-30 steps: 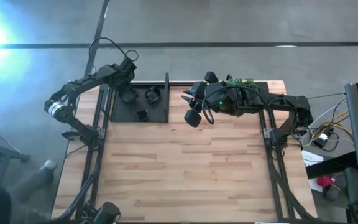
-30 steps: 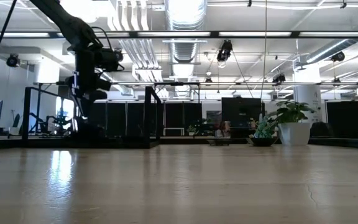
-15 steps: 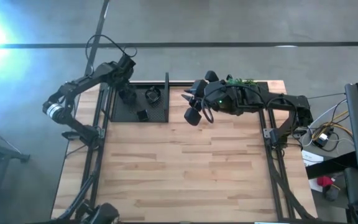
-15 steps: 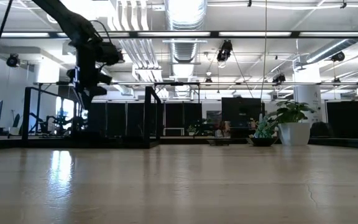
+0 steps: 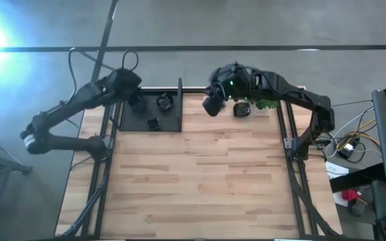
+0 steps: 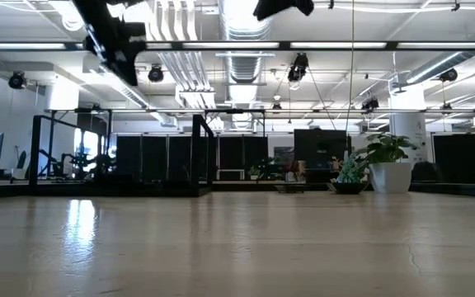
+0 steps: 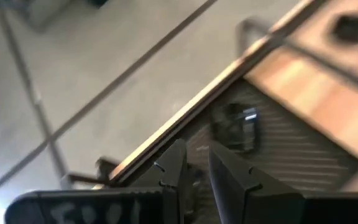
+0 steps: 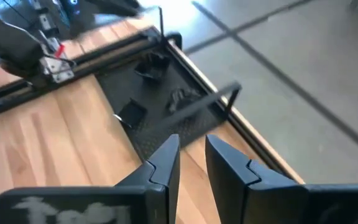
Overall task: Pick & Place Mini shaped plates
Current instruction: Stack the black square plate on top of the black square plates on the shelf
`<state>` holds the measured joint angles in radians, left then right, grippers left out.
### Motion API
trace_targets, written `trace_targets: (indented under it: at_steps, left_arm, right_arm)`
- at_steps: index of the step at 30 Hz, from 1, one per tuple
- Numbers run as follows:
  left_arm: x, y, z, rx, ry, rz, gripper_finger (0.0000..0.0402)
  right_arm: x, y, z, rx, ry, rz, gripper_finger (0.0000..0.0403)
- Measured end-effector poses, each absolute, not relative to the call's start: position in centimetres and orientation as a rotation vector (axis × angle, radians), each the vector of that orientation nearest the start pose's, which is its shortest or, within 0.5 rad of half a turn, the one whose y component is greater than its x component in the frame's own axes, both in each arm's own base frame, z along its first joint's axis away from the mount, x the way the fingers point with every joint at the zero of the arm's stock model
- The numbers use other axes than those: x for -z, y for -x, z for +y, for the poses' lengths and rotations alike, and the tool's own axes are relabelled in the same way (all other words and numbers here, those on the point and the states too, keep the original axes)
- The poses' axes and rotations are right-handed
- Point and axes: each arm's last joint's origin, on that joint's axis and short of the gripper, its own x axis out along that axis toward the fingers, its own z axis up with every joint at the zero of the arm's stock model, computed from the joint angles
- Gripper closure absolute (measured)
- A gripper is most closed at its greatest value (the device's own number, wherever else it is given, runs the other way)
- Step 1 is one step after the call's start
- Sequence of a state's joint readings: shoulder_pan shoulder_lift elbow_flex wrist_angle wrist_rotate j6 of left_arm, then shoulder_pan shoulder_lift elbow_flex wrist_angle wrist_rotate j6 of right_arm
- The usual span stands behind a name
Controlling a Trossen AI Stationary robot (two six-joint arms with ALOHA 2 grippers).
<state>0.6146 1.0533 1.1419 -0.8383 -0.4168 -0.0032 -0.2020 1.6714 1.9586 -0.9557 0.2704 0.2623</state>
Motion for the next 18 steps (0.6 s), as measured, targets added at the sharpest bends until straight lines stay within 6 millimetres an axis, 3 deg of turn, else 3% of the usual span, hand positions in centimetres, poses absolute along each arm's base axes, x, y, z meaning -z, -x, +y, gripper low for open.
trace_targets:
  at_steps: [8, 18]
  left_arm:
    - [-36.5, -16.0, 6.9, -0.769, 0.094, 0.63, 0.0339]
    - [-36.6, -17.0, 3.3, -0.61, 0.16, 0.574, 0.0339]
  right_arm:
    - [-39.1, -32.1, -12.3, 0.561, -0.35, 0.775, 0.0328]
    - [-31.8, -31.1, -15.6, 0.637, -0.506, 0.924, 0.0335]
